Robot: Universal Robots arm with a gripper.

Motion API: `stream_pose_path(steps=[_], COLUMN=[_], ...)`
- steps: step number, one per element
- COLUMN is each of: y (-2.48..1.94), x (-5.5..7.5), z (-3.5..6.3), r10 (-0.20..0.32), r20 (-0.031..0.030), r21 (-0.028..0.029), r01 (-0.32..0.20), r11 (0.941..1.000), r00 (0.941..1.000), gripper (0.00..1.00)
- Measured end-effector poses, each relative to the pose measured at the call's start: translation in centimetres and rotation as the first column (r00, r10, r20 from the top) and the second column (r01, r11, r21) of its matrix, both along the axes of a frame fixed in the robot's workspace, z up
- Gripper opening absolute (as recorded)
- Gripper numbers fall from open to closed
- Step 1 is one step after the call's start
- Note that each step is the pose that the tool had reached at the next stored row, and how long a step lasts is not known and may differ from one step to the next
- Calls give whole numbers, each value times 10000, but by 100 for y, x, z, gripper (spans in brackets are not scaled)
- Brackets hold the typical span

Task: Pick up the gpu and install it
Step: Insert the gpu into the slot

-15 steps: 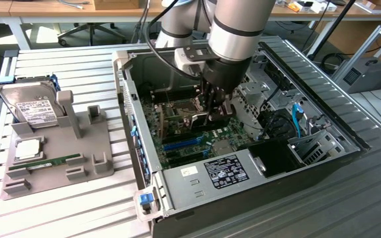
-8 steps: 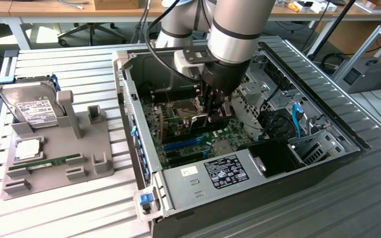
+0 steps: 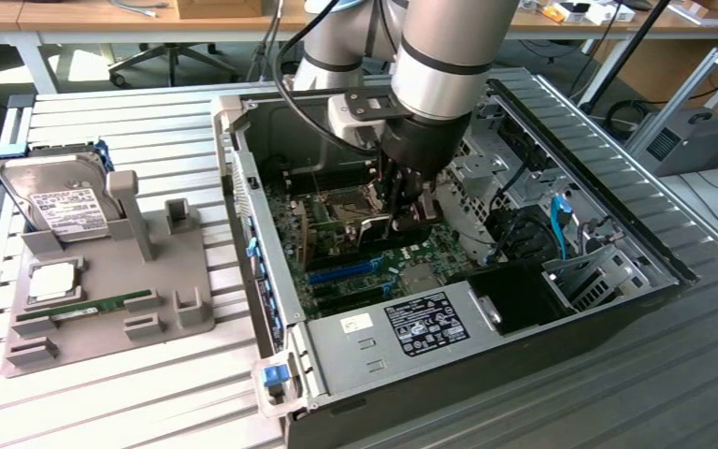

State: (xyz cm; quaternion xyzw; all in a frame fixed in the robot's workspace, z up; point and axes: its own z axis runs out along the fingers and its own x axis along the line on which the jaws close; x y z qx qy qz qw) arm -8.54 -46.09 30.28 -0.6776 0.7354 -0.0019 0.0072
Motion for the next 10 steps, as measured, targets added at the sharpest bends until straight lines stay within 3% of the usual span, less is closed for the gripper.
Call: stream_pose_path(steps=[10], y=[0], x=[0], z=[-105], r10=[1], r20=[1], r21=[2], r01=[-1], r11=[10000], r00=[10000], gripper=[27])
